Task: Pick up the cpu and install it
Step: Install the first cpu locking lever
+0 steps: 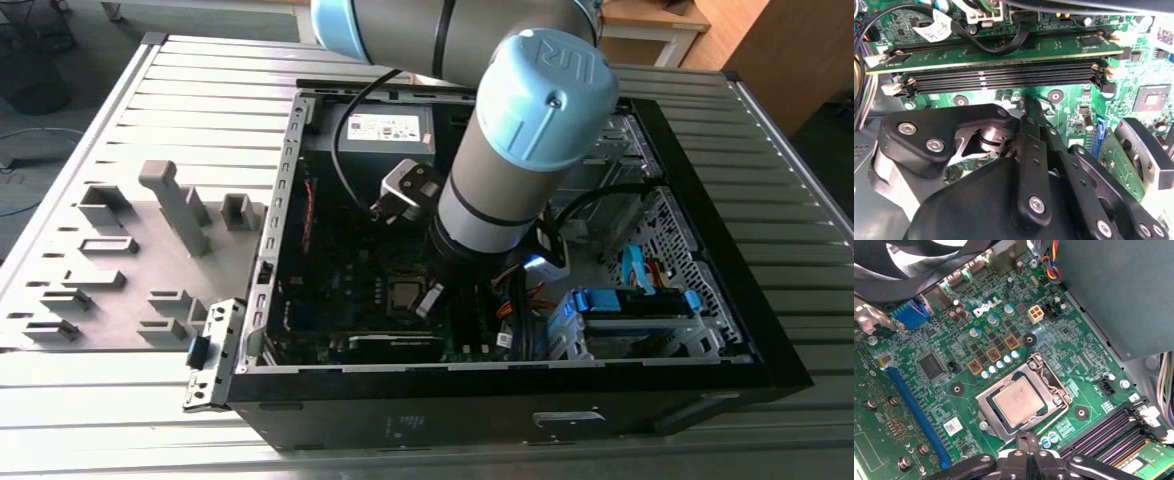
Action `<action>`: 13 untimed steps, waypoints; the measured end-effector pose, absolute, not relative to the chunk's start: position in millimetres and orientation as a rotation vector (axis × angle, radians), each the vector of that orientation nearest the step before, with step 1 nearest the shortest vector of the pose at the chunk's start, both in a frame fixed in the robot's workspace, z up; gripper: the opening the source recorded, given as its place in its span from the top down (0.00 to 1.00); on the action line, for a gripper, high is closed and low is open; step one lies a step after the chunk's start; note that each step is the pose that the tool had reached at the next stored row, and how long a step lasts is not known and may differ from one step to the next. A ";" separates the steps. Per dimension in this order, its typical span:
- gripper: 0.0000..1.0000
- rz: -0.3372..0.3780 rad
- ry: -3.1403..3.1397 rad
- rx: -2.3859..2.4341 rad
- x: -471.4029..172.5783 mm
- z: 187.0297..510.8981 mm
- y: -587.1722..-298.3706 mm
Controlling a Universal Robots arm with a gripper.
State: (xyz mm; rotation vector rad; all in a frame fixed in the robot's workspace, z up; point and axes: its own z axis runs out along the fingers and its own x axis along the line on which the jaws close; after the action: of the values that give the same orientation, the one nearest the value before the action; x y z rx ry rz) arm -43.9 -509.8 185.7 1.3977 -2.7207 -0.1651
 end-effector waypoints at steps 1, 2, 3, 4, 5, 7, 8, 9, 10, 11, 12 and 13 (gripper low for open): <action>0.89 -0.165 -2.721 1.398 -43.9 185.6 -509.9; 0.89 -0.166 -2.721 1.398 -43.9 185.5 -509.8; 0.89 -0.166 -2.721 1.398 -43.9 185.4 -509.8; 0.89 -0.166 -2.721 1.398 -44.0 185.4 -509.8; 0.89 -0.167 -2.721 1.398 -44.0 185.4 -509.9; 0.89 -0.169 -2.722 1.399 -44.5 185.2 -510.6; 0.89 -0.169 -2.722 1.399 -44.8 185.2 -511.2; 0.89 -0.169 -2.722 1.399 -45.2 185.2 -511.9; 0.89 -0.169 -2.722 1.399 -45.6 185.3 -512.7; 0.89 -0.168 -2.722 1.399 -45.9 185.4 -513.4; 0.89 -0.168 -2.722 1.399 -46.1 185.4 -514.2; 0.89 -0.168 -2.722 1.399 -46.2 185.4 -514.9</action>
State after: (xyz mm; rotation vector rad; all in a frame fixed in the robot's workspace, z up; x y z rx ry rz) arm -46.2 -514.9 185.4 1.3989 -2.7224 -0.1679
